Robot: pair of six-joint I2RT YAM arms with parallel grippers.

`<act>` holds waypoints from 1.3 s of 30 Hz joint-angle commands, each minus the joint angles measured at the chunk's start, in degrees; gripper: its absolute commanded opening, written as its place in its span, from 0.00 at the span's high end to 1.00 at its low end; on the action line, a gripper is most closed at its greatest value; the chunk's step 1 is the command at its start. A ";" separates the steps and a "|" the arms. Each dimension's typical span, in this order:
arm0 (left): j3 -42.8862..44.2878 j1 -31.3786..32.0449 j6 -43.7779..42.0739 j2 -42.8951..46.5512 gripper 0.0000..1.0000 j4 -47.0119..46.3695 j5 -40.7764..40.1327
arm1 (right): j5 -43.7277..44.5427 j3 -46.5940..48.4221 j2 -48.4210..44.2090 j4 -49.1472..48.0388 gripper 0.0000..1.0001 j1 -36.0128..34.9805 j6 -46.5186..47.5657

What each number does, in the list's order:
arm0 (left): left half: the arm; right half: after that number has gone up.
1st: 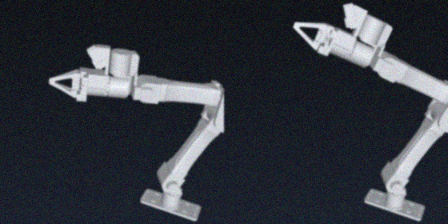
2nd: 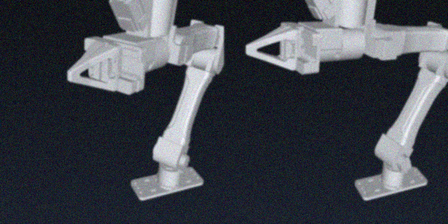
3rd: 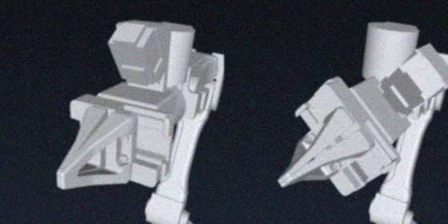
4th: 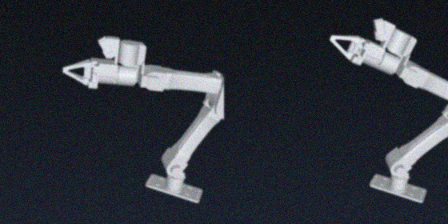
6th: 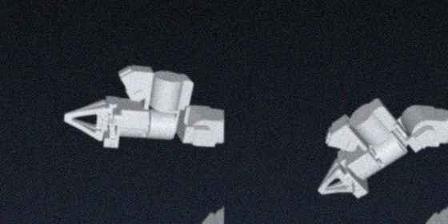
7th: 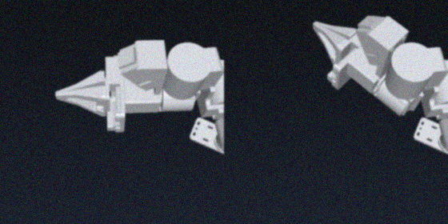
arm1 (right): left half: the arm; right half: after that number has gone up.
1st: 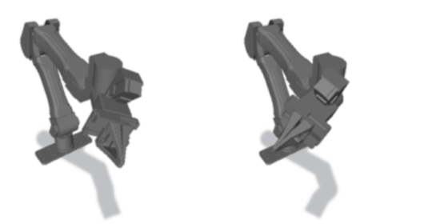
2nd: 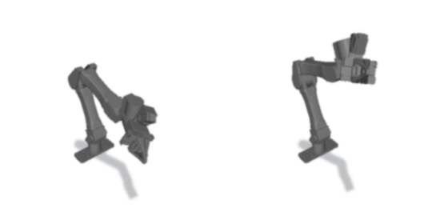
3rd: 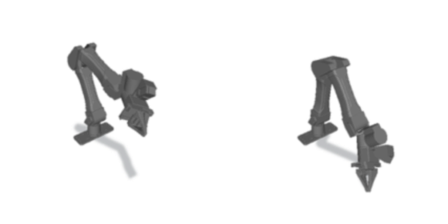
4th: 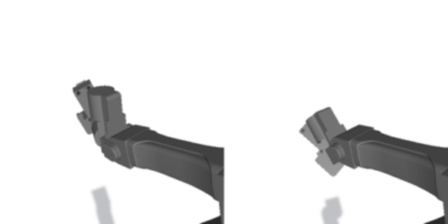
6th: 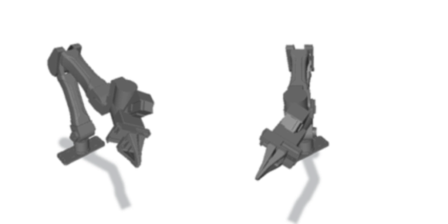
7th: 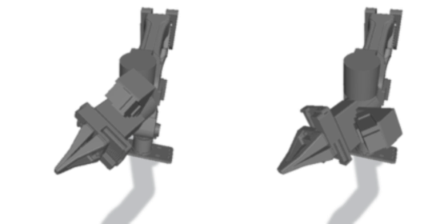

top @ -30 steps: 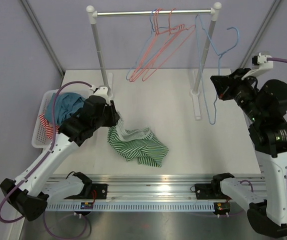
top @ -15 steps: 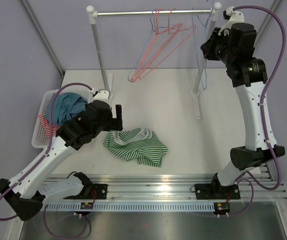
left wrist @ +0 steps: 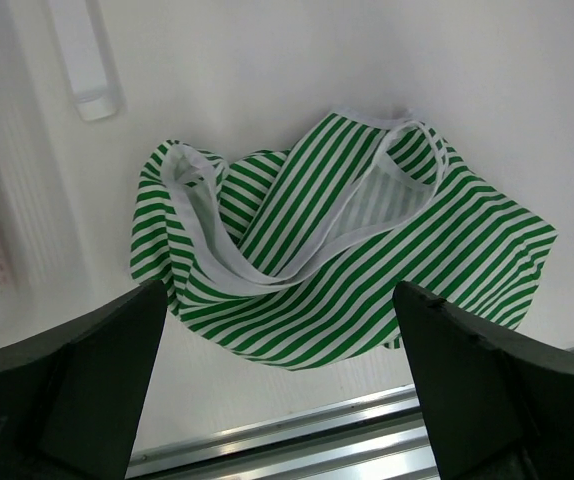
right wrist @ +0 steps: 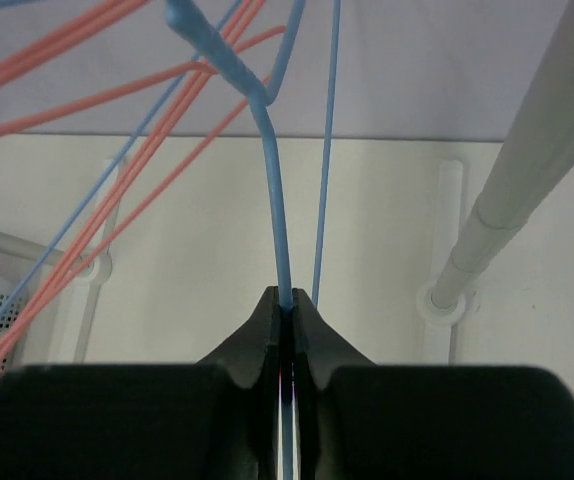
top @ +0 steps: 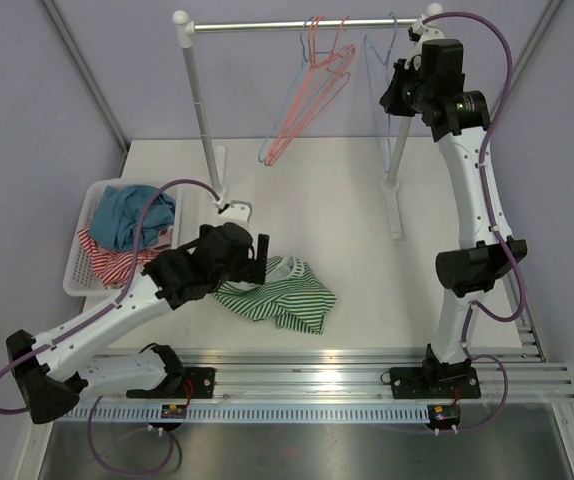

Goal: Remove the tank top from the hanger

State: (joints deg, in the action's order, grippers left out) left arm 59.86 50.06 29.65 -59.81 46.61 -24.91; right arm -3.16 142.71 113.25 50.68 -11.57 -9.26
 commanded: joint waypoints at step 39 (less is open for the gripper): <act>-5.02 2.77 2.61 -27.13 1.00 -16.85 4.44 | -1.85 -44.89 -53.83 -8.66 0.00 -0.12 2.23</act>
State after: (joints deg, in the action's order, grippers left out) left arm 52.99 53.80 32.01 -92.95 24.67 -15.14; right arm -5.50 98.98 60.75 44.25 -11.57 -6.90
